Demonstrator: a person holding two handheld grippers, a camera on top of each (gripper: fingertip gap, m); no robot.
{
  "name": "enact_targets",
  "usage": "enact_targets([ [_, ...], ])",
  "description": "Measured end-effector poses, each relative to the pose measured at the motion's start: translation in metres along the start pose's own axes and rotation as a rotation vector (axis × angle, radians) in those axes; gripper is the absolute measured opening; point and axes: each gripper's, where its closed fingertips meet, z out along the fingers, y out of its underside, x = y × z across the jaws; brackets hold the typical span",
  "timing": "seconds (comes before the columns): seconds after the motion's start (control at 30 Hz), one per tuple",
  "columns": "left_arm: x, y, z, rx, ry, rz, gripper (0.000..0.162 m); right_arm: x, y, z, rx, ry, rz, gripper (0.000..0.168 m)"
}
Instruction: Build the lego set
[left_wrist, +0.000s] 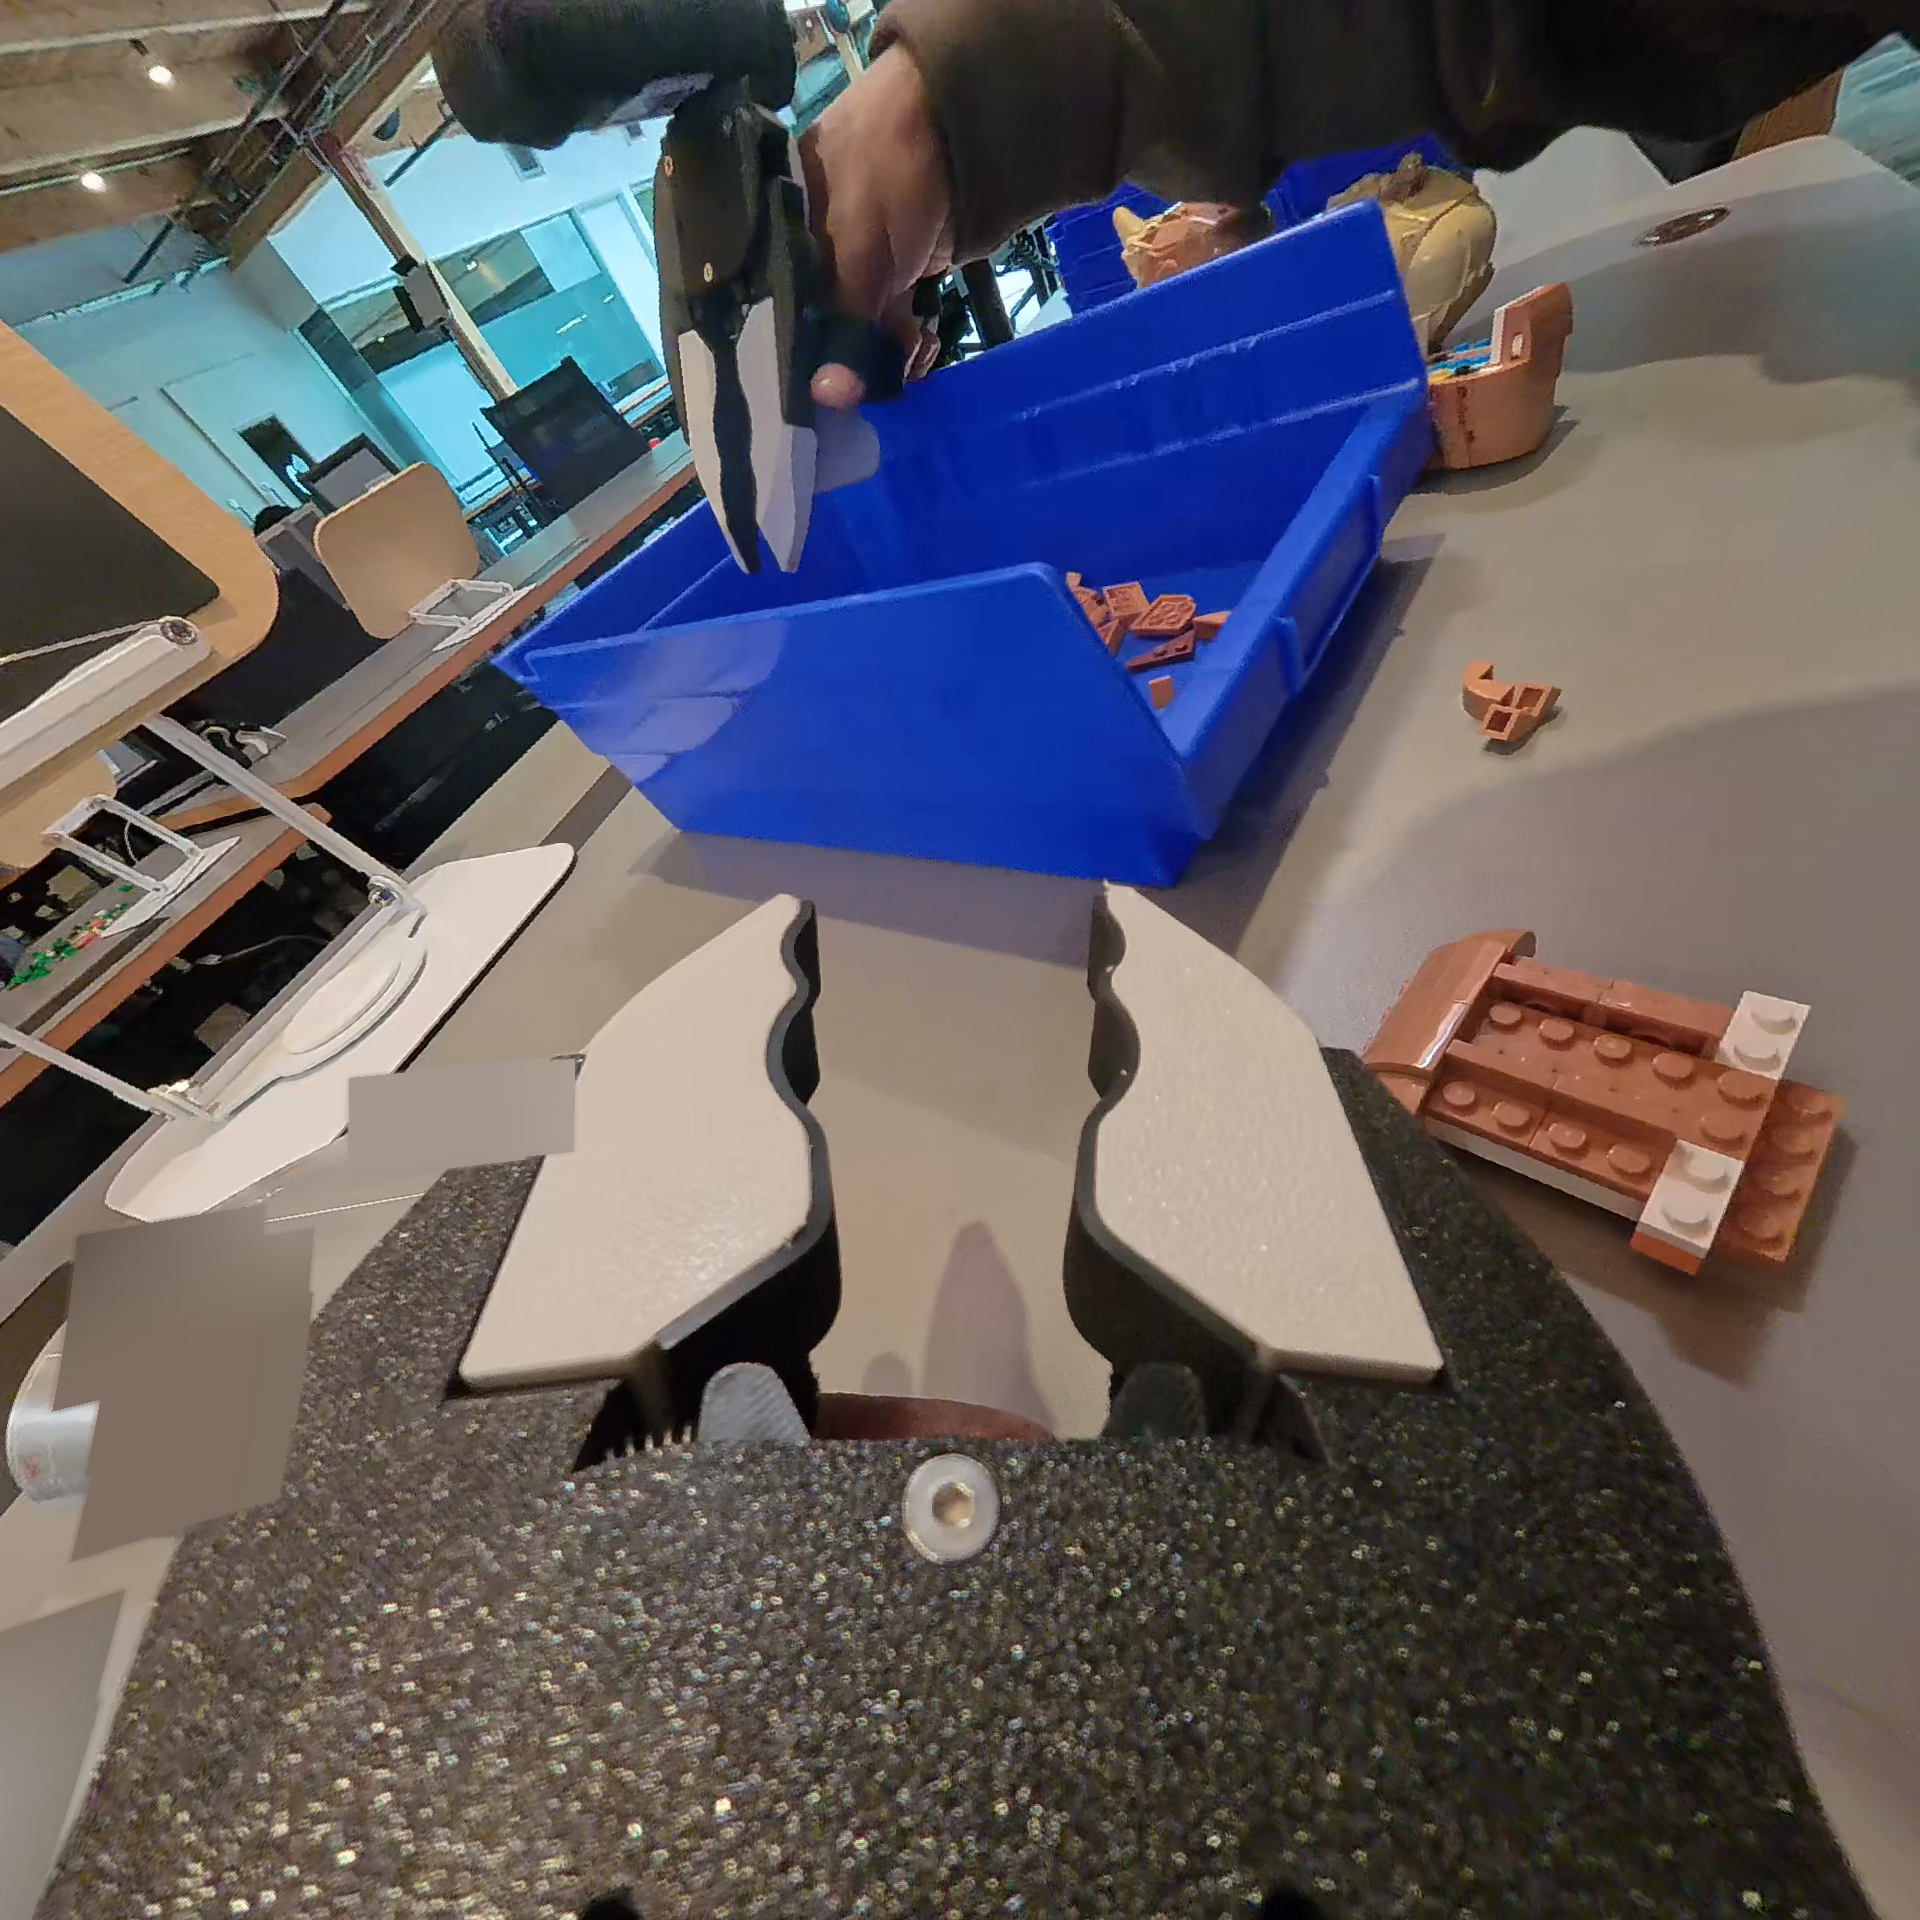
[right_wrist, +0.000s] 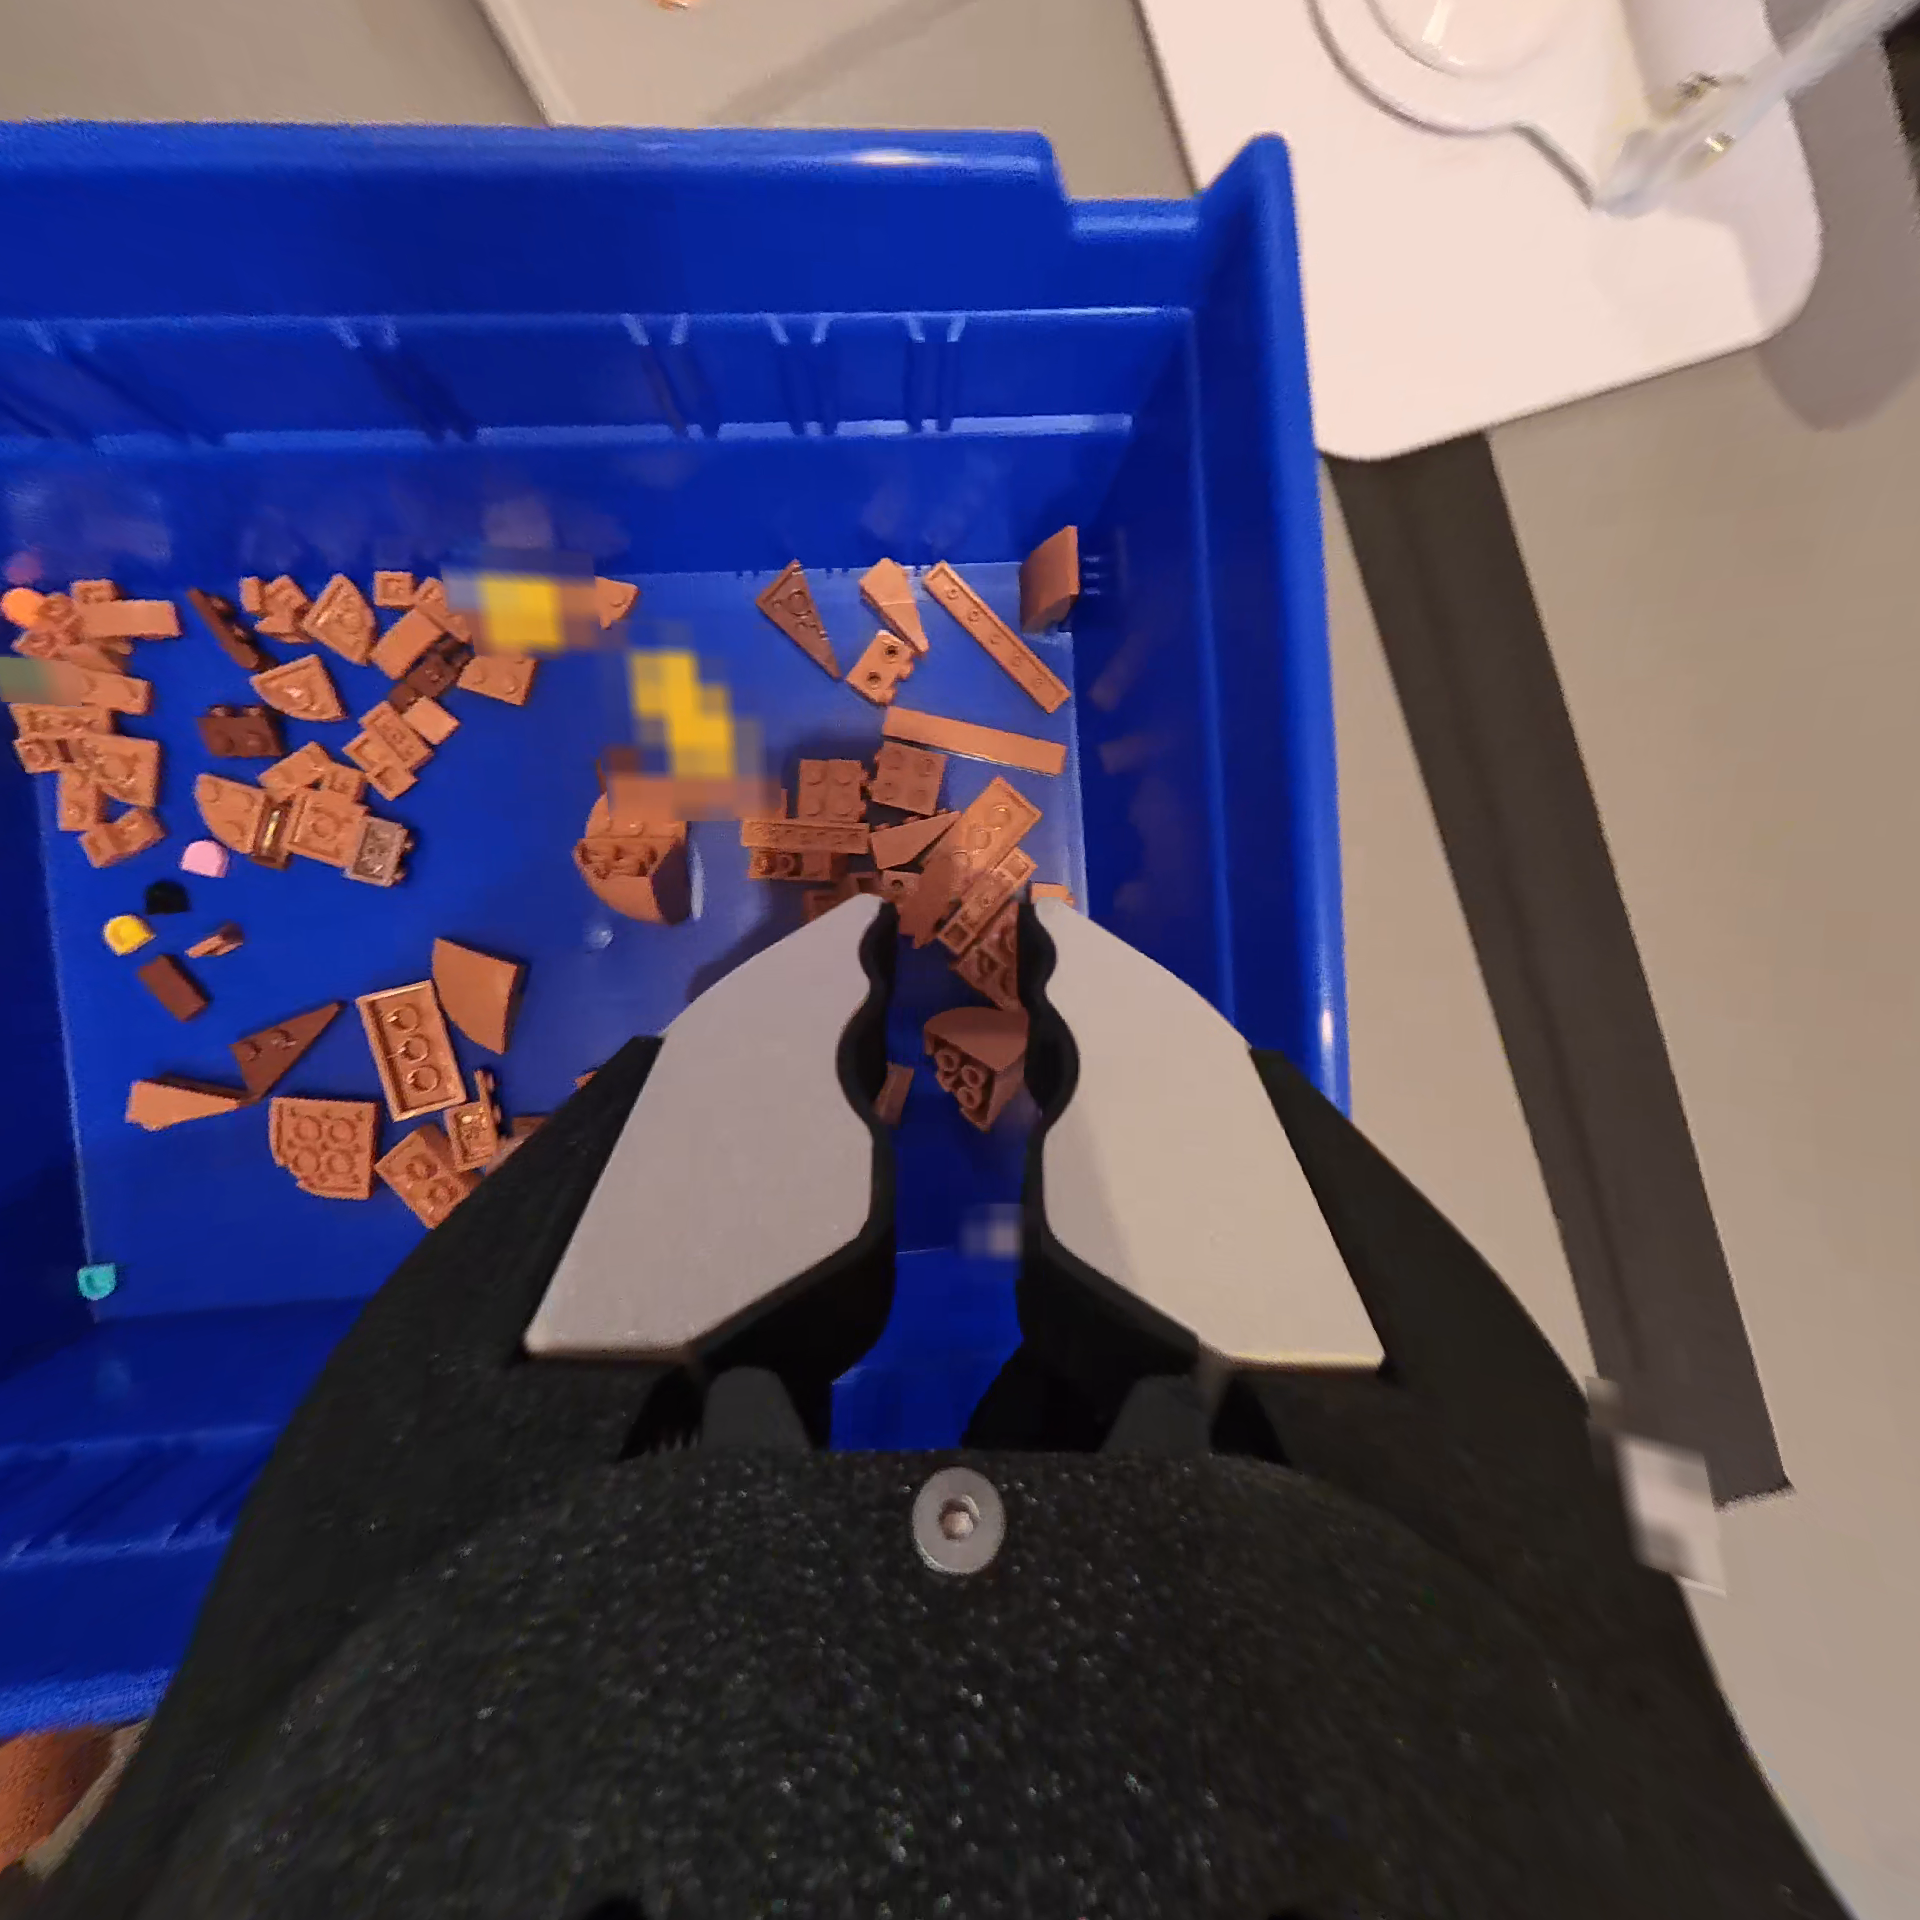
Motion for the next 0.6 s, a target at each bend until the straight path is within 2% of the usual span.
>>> enact_targets([
  [0.13, 0.001, 0.000, 0.000, -0.003, 0.002, 0.006, 0.050, -0.022, -0.015, 0.000, 0.039, -0.049, -0.034, 0.022],
  [0.33, 0.001, 0.000, 0.000, 0.001, 0.001, 0.003, 0.050, -0.019, -0.029, -0.023, 0.067, 0.096, -0.130, 0.023],
  [0.6, 0.000, -0.001, -0.001, 0.004, -0.002, -0.006, 0.050, -0.065, -0.009, -0.069, 0.147, 0.164, -0.021, 0.018],
])
